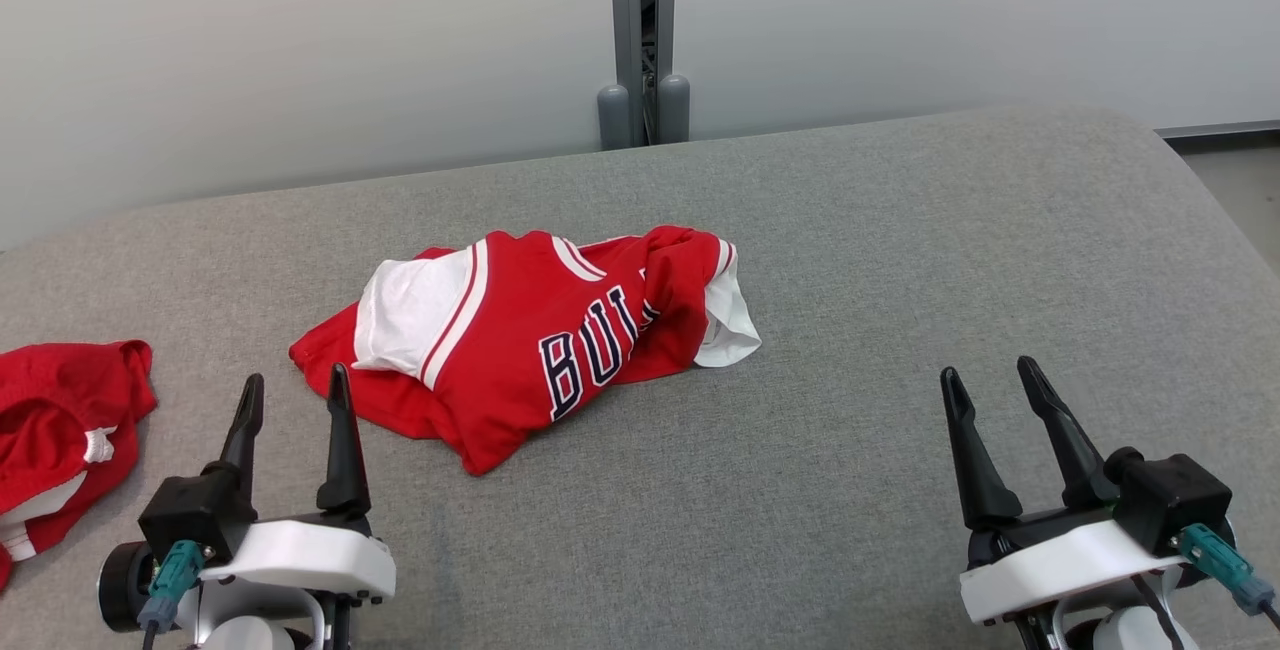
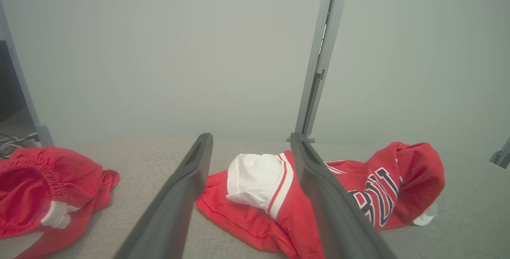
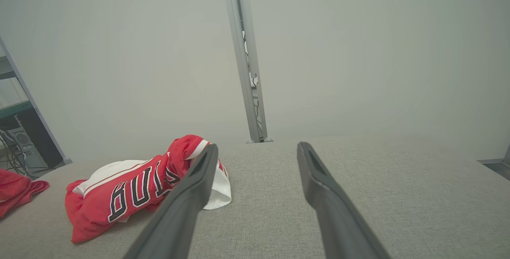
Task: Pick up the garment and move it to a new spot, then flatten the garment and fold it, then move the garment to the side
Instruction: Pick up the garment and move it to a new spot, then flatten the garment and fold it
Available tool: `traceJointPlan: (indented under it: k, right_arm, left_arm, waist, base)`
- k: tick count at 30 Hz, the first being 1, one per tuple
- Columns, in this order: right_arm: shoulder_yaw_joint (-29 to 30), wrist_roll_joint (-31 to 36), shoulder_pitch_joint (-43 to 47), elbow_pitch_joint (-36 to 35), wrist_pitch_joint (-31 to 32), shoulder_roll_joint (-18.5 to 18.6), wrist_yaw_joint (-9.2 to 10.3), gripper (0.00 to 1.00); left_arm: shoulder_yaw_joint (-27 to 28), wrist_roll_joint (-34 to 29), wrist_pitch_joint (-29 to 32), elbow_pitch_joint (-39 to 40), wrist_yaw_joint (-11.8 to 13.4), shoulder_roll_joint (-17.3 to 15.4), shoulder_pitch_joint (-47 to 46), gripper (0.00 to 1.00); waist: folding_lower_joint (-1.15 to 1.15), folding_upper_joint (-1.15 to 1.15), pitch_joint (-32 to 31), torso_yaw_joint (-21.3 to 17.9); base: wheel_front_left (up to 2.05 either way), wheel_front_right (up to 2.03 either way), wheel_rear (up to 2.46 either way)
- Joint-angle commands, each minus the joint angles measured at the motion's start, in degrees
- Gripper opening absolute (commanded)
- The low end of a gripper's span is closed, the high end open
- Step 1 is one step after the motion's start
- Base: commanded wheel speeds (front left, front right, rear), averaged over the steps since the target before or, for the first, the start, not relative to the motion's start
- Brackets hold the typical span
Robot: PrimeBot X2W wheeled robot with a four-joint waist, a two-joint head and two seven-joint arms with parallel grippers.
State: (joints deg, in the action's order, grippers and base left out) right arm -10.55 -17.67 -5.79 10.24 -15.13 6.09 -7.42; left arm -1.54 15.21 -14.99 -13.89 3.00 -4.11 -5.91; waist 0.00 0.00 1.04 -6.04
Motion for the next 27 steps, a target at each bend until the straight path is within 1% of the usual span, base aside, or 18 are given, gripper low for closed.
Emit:
traceJointPlan:
  k: [1,8,18,23,27]
  right_arm:
    - [0.12,0.22,0.67,0.11,0.12,0.11,-0.14,1.0]
    - [0.35,0.01,1.57,0.3,0.11,-0.08,-0.14,1.0]
    - [-0.12,-0.34,1.29,0.56,0.11,0.22,-0.14,1.0]
    - [-0.45,-0.56,0.49,0.46,0.11,0.71,-0.14,1.0]
    - [-1.03,-0.74,-0.68,0.44,0.12,1.06,-0.14,1.0]
  left_arm:
    - [0.09,-0.81,-0.22,-0.41,-0.48,0.0,0.69,1.0]
    - [0.11,-1.79,-0.22,-1.98,-0.76,0.56,1.57,1.0]
    - [0.85,-1.99,-0.22,-4.42,-1.1,0.9,-0.48,1.0]
    - [0.22,-2.0,-0.22,-7.01,-1.21,0.99,-3.2,1.0]
    - [-0.85,-2.42,-0.22,-11.01,-1.74,1.02,-8.42,1.0]
  waist:
    - [0.0,0.0,-0.07,-0.06]
    - [0.0,0.0,-0.01,0.05]
    - [0.0,0.0,0.27,0.42]
    - [0.0,0.0,1.55,0.61]
    - [0.0,0.0,3.62,0.86]
  base:
    - [0.0,0.0,0.0]
    - [0.0,0.0,0.0]
    - [0.0,0.0,0.0]
    - [0.0,0.0,0.0]
    - [0.0,0.0,0.0]
